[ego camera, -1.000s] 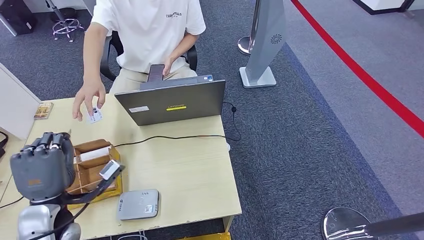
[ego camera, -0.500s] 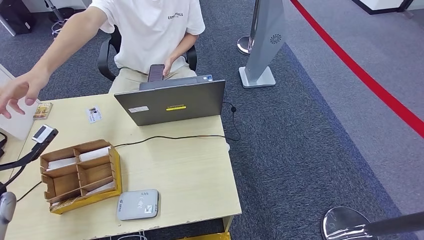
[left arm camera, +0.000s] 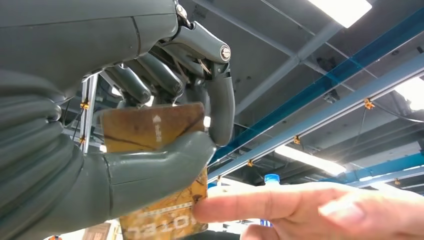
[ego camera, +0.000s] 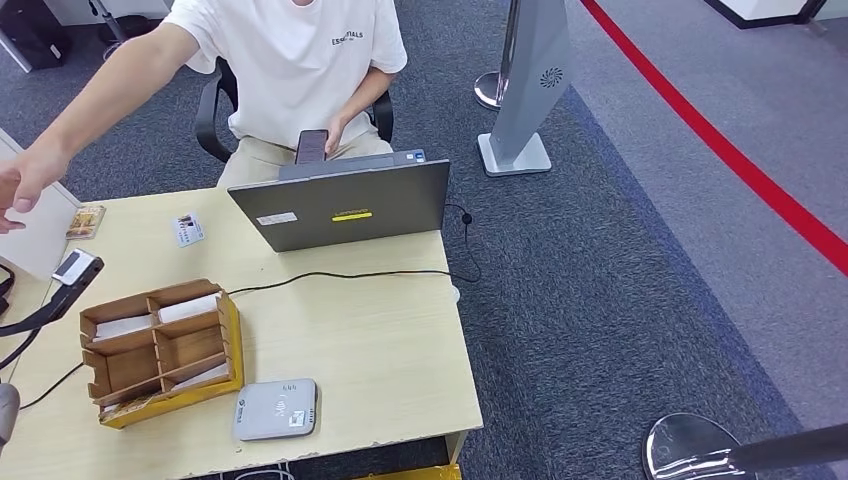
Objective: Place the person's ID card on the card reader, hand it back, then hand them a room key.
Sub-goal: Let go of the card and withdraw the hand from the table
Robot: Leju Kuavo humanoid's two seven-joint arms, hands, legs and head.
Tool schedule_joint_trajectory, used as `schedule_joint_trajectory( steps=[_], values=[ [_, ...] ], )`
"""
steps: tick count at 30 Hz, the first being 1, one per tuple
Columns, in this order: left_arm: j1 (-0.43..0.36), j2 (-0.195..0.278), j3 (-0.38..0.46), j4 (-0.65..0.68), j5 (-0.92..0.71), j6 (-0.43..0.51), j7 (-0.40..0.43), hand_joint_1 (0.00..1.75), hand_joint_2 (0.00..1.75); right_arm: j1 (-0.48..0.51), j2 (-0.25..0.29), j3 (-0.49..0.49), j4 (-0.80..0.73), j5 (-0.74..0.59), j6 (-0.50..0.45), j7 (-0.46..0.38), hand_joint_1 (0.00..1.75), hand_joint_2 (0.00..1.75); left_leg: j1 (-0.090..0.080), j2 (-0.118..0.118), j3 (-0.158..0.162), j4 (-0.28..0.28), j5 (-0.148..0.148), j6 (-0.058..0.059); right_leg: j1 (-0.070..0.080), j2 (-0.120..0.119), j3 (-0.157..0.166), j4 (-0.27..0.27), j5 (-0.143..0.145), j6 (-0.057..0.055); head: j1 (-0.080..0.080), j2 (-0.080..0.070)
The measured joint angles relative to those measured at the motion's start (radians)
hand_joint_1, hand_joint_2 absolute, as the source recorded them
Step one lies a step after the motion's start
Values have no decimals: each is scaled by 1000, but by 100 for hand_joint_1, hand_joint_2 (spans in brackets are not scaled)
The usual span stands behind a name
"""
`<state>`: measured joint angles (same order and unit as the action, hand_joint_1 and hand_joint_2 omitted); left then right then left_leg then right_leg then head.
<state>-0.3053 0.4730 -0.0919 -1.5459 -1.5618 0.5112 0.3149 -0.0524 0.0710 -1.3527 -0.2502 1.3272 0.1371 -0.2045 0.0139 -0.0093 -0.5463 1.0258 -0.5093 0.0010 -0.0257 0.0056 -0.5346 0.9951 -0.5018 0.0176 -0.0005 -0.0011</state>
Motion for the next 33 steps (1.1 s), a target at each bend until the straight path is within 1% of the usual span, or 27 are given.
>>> schedule_joint_trajectory(
  steps=[6, 15, 19, 23, 27, 33],
  values=[
    [0, -10, 0, 8, 0, -10, -23, 0, 175, 0, -1, 0, 0, -11, 1, 0, 0, 175, 0, 0, 0, 0, 0, 0, 0, 0, 0, 0, 0, 0, 0, 0],
    [19, -26, 12, 8, 0, -28, -19, 0, 175, 1, -1, 0, 0, -14, 10, 1, 0, 175, 0, 0, 0, 0, 0, 0, 0, 0, 0, 0, 0, 0, 0, 0],
    [54, -21, 39, 8, 0, -56, 7, 0, 175, 4, -2, -2, -3, -26, 21, 7, 0, 175, 0, 1, 0, 0, 0, 0, 0, 1, 0, 0, 0, 0, 0, 0],
    [93, -17, 91, 8, 0, -56, -1, 0, 175, 9, -6, -5, -9, -31, 30, 13, 0, 175, 0, 1, -1, 0, 0, 0, 0, 0, 0, 0, 0, 0, 0, 0],
    [106, -17, 113, 8, 0, -58, -5, 0, 175, 10, -8, -6, -12, -31, 33, 13, 0, 175, 0, 1, -1, 0, 0, 0, 0, 0, 0, 0, 0, 0, 0, 0],
    [120, -7, 129, 8, 0, -71, 11, 0, 175, 11, -8, -7, -13, -31, 33, 13, 0, 175, 0, 1, -1, 0, 0, 0, 0, 0, 0, 0, 0, 0, 0, 0]
  ],
)
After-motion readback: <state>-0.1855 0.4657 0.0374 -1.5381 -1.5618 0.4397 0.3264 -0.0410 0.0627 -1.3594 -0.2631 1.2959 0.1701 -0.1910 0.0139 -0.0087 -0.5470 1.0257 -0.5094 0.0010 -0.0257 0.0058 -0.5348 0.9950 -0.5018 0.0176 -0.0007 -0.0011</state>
